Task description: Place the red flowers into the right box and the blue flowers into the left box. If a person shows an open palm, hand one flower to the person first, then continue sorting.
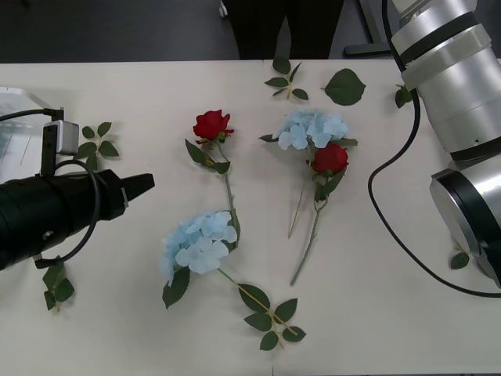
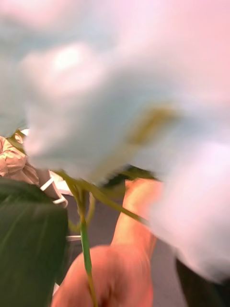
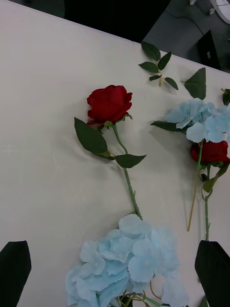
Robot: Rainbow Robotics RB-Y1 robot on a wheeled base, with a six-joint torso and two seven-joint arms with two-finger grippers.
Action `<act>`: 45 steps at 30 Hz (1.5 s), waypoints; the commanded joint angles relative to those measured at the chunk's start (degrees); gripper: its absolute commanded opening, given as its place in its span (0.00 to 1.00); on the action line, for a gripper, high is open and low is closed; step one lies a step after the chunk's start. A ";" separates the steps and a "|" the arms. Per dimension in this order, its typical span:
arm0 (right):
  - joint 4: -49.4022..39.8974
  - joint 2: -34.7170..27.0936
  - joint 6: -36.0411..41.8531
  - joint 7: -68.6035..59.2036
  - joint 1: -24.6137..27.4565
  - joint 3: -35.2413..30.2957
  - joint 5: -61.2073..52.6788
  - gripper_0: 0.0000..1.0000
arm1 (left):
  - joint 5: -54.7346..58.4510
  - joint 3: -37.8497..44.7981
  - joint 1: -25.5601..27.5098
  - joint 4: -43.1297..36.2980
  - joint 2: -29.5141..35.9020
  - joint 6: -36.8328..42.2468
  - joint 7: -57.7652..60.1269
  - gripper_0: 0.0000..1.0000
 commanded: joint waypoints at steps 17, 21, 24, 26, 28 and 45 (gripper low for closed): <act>-1.68 -7.42 26.98 -3.76 1.95 6.81 -18.83 0.96 | -0.52 -0.41 1.03 -2.06 -0.69 -0.87 0.79 1.00; -2.04 -8.47 37.17 -10.18 4.94 6.81 -18.74 0.96 | -0.52 -0.41 1.03 -2.06 -0.69 -0.87 0.79 1.00; -3.27 -9.09 43.15 -15.54 7.23 7.34 -14.96 0.96 | -0.52 -0.41 1.03 -2.06 -0.69 -0.87 0.79 1.00; -5.02 -9.53 47.01 -21.08 8.98 8.57 -11.27 0.95 | -0.52 -0.41 1.03 -2.06 -0.69 -0.87 0.79 1.00; -7.57 -10.05 48.77 -26.61 10.57 9.89 -8.90 0.96 | -0.52 -0.41 1.03 -2.06 -0.69 -0.87 0.79 1.00; -29.46 -8.56 66.70 -62.47 26.65 16.57 23.80 0.95 | -0.52 -0.41 1.03 -2.06 -0.69 -0.87 0.79 1.00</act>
